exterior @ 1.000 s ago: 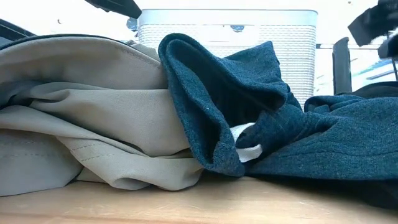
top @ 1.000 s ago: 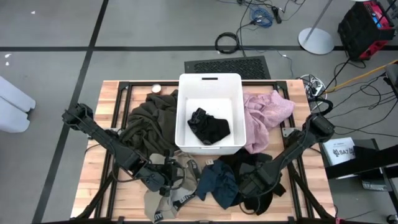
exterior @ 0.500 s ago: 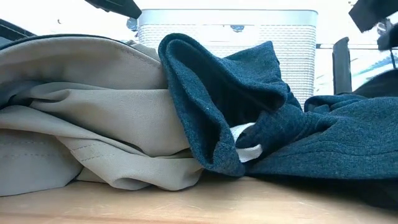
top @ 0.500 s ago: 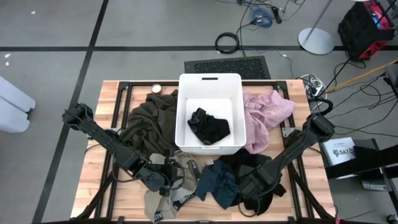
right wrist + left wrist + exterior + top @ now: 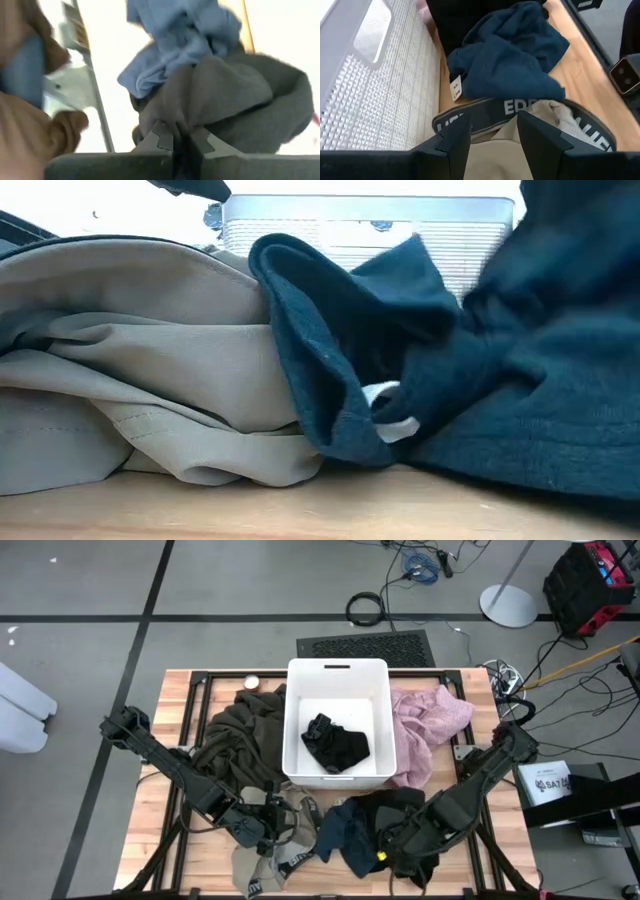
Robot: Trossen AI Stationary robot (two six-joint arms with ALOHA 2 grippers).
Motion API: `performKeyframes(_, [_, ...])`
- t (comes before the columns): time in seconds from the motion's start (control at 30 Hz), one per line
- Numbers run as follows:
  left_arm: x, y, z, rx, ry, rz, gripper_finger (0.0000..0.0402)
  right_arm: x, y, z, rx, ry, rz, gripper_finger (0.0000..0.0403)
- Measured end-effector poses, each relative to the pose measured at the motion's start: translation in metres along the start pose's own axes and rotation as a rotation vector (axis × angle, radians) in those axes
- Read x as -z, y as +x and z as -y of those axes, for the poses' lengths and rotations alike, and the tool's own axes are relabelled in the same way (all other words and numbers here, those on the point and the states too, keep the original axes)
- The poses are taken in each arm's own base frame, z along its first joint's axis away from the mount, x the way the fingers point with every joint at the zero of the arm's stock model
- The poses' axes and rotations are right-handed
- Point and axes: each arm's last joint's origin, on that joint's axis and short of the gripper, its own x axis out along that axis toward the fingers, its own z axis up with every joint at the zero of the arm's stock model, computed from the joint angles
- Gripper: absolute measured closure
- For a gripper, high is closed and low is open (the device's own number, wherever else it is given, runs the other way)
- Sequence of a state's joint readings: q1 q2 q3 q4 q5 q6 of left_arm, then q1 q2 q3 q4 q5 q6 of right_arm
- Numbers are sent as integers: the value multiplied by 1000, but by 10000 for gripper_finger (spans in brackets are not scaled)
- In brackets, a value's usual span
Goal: Sort clothes
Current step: Put the black sweater into the laundry bin
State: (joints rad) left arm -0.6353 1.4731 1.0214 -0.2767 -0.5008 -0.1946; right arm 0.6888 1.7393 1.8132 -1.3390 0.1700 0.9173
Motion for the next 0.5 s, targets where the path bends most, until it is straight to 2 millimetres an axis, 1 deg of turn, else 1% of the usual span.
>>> performKeyframes(0.27, [-9,0,4,89,12,74,230,-19,-55,-4,-82,-98,227,402])
performKeyframes(0.5, [-10,-2,6,105,29,95,230,-36,-96,-9,-173,-254,482,403])
